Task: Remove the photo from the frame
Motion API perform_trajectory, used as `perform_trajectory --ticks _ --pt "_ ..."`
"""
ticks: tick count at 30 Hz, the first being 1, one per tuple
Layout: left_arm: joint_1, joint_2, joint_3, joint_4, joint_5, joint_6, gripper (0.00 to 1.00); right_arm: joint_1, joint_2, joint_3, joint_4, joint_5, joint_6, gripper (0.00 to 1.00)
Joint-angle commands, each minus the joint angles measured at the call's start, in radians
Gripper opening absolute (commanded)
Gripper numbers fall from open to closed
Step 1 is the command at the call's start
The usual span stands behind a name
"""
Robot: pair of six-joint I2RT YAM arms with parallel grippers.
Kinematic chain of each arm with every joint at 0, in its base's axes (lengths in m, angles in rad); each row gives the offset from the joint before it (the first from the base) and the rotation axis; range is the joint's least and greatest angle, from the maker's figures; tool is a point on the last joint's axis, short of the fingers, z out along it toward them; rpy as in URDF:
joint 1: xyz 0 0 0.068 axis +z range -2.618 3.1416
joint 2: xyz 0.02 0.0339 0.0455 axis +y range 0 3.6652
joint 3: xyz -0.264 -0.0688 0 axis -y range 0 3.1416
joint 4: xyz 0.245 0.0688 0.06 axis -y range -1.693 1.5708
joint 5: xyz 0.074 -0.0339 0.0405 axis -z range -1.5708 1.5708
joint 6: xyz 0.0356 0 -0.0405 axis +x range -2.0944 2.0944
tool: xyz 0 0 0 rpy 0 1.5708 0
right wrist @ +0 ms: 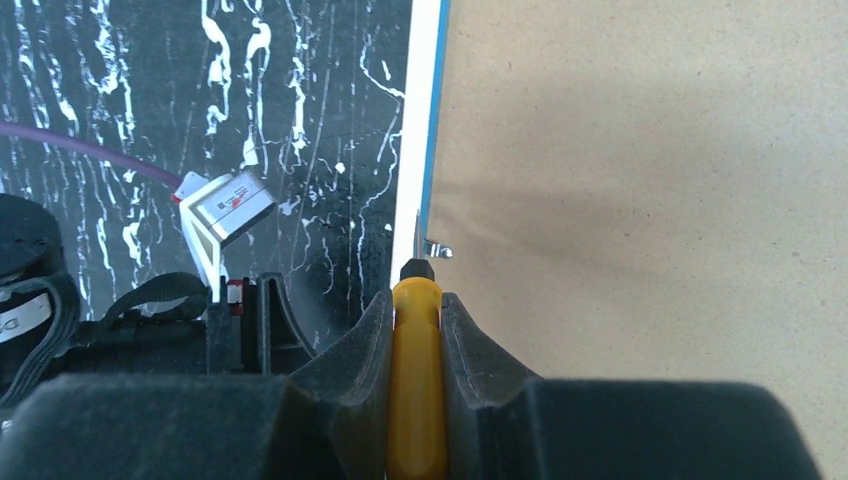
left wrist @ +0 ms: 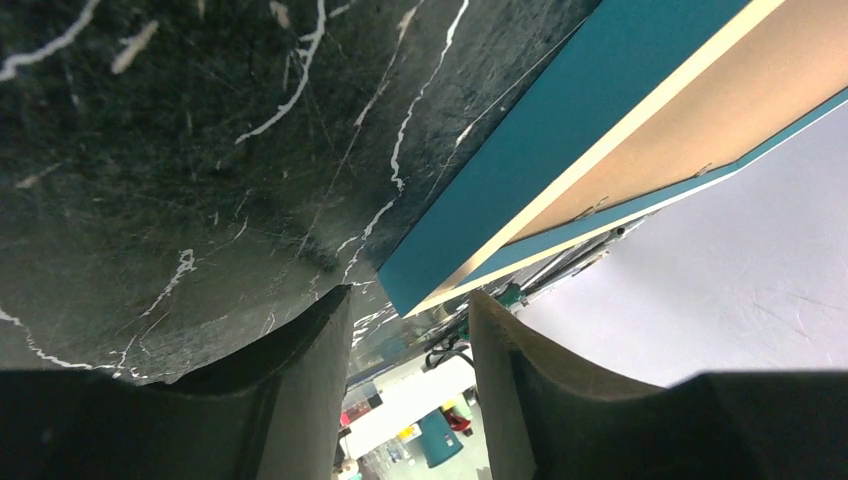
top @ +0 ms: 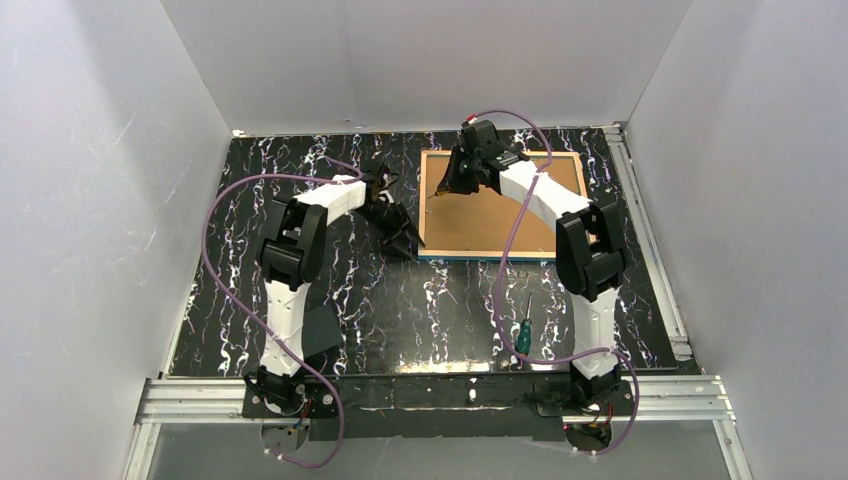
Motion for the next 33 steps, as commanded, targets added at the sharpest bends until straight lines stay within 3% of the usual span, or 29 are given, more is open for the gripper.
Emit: perform_trajectory --ticks 1,11,20,33 --pt "-0.01 0.008 -0.004 -0.102 0.012 0.002 0.44 -0.004 0.02 0.067 -0.057 0.024 -0.006 0.01" --pt "-0.014 0.022 -0.03 -0.093 -0.005 -0.018 0.4 -0.003 0.044 0.046 -0.039 -0.024 -0.001 0.01" --pt "-0.014 0.028 -0.048 -0.077 -0.009 -0.029 0.29 0.0 0.07 0.054 -0.046 -0.064 -0.007 0.01" --pt "-0.016 0.043 -0.038 -0.089 -0.006 -0.029 0.23 0.003 0.105 0.13 -0.187 -0.112 -0.091 0.01"
